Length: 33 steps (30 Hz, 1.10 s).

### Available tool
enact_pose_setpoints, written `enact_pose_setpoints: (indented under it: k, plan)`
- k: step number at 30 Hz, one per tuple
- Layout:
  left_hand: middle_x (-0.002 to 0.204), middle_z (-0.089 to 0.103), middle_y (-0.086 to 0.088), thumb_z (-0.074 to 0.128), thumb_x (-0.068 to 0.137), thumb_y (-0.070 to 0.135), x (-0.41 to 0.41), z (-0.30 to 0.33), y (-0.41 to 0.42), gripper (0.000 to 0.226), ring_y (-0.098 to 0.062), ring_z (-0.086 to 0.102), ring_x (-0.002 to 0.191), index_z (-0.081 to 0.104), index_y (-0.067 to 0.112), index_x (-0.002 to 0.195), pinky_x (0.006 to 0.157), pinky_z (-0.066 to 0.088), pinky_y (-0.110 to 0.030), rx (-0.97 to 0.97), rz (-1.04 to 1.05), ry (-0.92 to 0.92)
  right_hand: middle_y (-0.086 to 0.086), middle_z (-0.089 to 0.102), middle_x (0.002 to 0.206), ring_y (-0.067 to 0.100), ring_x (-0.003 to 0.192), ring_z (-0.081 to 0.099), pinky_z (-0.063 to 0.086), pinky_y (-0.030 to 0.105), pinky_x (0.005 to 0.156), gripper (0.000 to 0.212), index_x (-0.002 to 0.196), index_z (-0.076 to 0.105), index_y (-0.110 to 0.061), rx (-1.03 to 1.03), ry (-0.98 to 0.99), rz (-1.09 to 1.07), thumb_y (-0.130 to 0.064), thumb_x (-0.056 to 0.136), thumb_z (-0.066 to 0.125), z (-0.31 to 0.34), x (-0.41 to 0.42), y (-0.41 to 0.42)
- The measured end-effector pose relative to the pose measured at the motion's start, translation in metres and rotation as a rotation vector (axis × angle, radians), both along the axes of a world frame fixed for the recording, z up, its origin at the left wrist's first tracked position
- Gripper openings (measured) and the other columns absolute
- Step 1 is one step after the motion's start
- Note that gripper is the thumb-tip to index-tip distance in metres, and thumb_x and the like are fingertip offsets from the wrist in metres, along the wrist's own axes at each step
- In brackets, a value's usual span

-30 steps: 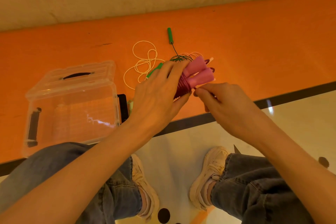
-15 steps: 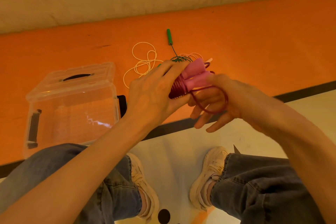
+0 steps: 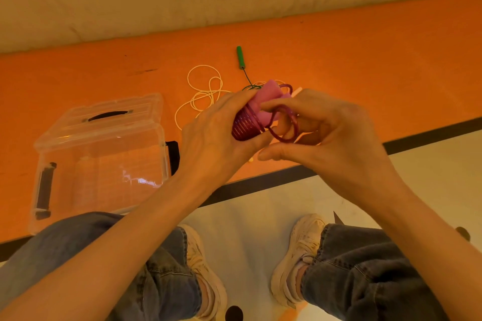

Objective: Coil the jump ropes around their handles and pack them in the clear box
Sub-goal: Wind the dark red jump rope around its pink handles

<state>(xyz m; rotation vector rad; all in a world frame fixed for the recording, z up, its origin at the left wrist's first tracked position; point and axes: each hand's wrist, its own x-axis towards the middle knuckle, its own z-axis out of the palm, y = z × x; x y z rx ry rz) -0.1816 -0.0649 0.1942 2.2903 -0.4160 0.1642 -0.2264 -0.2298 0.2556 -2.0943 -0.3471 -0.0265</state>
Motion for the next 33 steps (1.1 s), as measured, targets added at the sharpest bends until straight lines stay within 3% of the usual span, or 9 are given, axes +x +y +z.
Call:
enact_pose_setpoints:
  k: [7,12,15,27,33]
  plan:
    - [0.113,0.060,0.015,0.063,0.077,0.061,0.003,0.003,0.001,0.059,-0.008,0.058,0.099,0.053,0.035,0.129,0.075,0.051,-0.041,-0.025,0.000,0.022,0.007,0.055,0.111,0.015,0.089,0.069,0.060,0.031,0.072,0.050,0.116,0.060,-0.019,0.211,0.053,0.018,-0.011,0.070,0.077,0.000,-0.001,0.002]
    - [0.114,0.060,0.016,0.061,0.076,0.064,0.003,0.007,0.003,0.061,-0.007,0.058,0.099,0.052,0.035,0.129,0.075,0.051,-0.040,-0.035,0.019,0.013,0.009,0.052,0.122,0.022,0.092,0.069,0.060,0.041,0.070,0.052,0.120,0.058,-0.016,0.296,0.043,0.026,-0.012,0.071,0.075,0.000,0.000,0.004]
    - [0.114,0.061,0.016,0.057,0.075,0.068,0.002,0.007,0.003,0.064,-0.008,0.058,0.099,0.052,0.034,0.129,0.076,0.052,-0.041,-0.062,0.008,0.014,0.012,0.060,0.115,0.025,0.092,0.069,0.056,0.052,0.071,0.051,0.118,0.059,-0.011,0.352,0.049,0.022,-0.013,0.069,0.076,-0.002,0.001,0.004]
    - [0.104,0.062,0.015,0.061,0.071,0.069,0.001,0.007,0.000,0.064,-0.010,0.059,0.090,0.054,0.037,0.125,0.073,0.050,-0.042,-0.159,-0.048,0.094,0.014,0.067,0.096,0.013,0.089,0.068,0.056,0.025,0.077,0.040,0.111,0.061,-0.001,0.398,-0.025,0.011,0.001,0.072,0.070,-0.003,0.007,0.004]
    - [0.090,0.063,0.006,0.078,0.074,0.044,0.003,0.016,0.000,0.049,-0.013,0.059,0.076,0.060,0.028,0.117,0.069,0.050,-0.043,-0.400,-0.100,0.223,0.000,0.074,0.077,0.017,0.066,0.071,0.056,0.024,0.061,0.025,0.086,0.073,-0.011,0.604,0.116,-0.219,-0.021,0.064,0.073,0.004,0.008,-0.002]
